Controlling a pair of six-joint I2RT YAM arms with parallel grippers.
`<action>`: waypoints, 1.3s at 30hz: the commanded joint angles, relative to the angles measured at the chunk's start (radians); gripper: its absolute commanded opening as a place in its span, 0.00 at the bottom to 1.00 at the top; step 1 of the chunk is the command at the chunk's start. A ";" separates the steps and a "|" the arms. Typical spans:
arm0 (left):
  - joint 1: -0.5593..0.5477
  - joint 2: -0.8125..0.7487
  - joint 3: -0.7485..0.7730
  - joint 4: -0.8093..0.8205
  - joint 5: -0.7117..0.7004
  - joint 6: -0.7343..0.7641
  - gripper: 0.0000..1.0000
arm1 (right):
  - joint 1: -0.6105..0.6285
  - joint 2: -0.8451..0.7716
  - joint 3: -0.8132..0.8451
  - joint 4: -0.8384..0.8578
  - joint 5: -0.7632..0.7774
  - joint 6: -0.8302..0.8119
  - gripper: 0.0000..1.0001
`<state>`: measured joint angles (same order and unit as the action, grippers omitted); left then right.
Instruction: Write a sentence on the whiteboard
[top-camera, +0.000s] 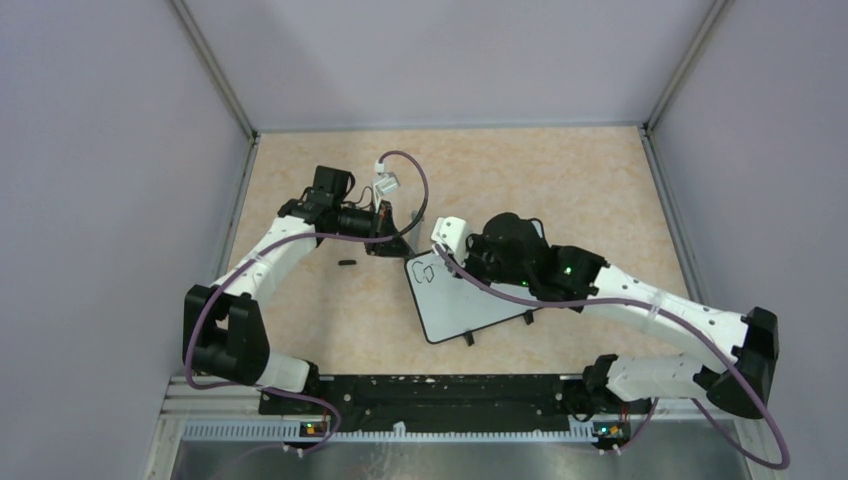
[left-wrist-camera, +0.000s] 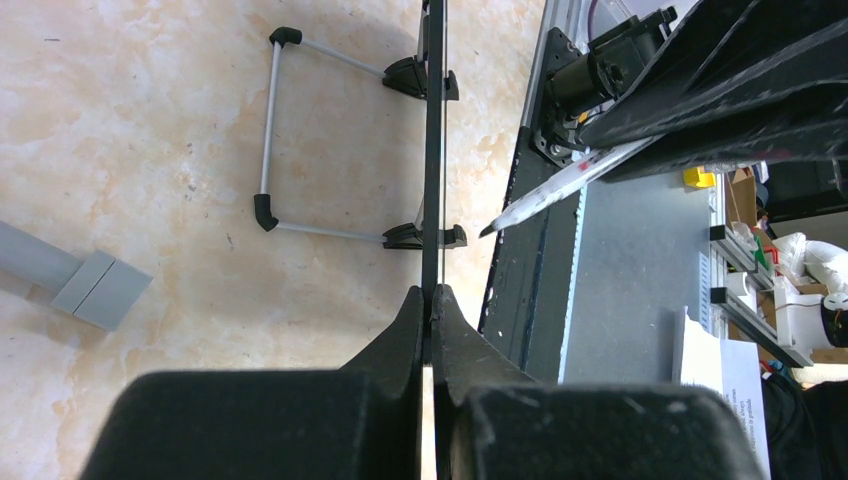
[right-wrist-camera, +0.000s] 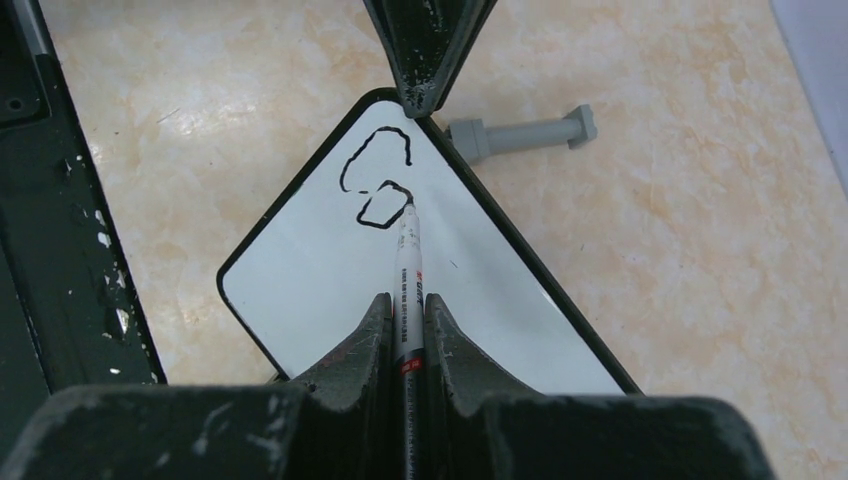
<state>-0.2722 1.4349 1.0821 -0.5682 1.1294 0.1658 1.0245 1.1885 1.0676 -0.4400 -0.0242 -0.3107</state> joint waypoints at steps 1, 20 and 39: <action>-0.007 -0.027 -0.016 -0.010 0.018 0.001 0.00 | -0.017 -0.046 -0.006 0.006 0.011 -0.025 0.00; -0.007 -0.021 -0.013 -0.010 0.021 0.001 0.00 | -0.017 0.016 -0.016 0.043 0.021 -0.027 0.00; -0.007 -0.015 -0.013 -0.010 0.016 0.001 0.00 | -0.033 -0.005 -0.051 -0.005 0.030 -0.028 0.00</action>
<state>-0.2722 1.4349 1.0821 -0.5674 1.1255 0.1658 1.0096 1.1995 1.0370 -0.4370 0.0086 -0.3313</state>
